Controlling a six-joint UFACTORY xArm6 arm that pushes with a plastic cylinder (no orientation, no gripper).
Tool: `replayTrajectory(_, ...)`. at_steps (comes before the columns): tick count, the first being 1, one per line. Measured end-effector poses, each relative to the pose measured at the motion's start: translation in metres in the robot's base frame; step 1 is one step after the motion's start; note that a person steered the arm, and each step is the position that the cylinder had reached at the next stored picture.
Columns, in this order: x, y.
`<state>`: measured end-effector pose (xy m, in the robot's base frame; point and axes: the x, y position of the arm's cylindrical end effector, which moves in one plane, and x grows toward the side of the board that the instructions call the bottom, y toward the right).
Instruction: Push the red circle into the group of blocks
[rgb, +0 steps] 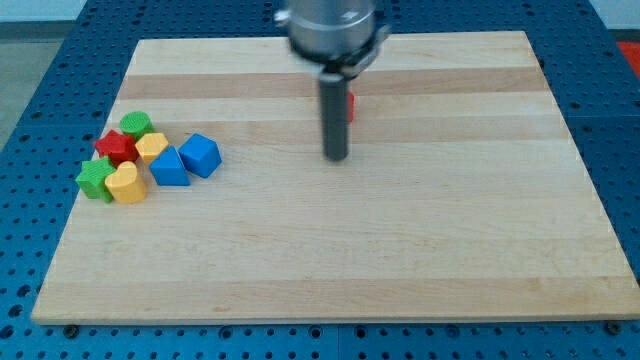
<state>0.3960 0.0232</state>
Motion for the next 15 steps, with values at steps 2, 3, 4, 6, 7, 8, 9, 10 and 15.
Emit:
replayTrajectory(2, -0.063, -0.007)
replayTrajectory(3, -0.051, -0.037)
replayTrajectory(4, -0.037, -0.055)
replayTrajectory(6, 0.005, -0.048)
replayTrajectory(7, 0.016, -0.046)
replayTrajectory(8, -0.002, -0.080)
replayTrajectory(9, -0.022, -0.131)
replayTrajectory(10, -0.028, -0.148)
replayTrajectory(15, -0.028, -0.103)
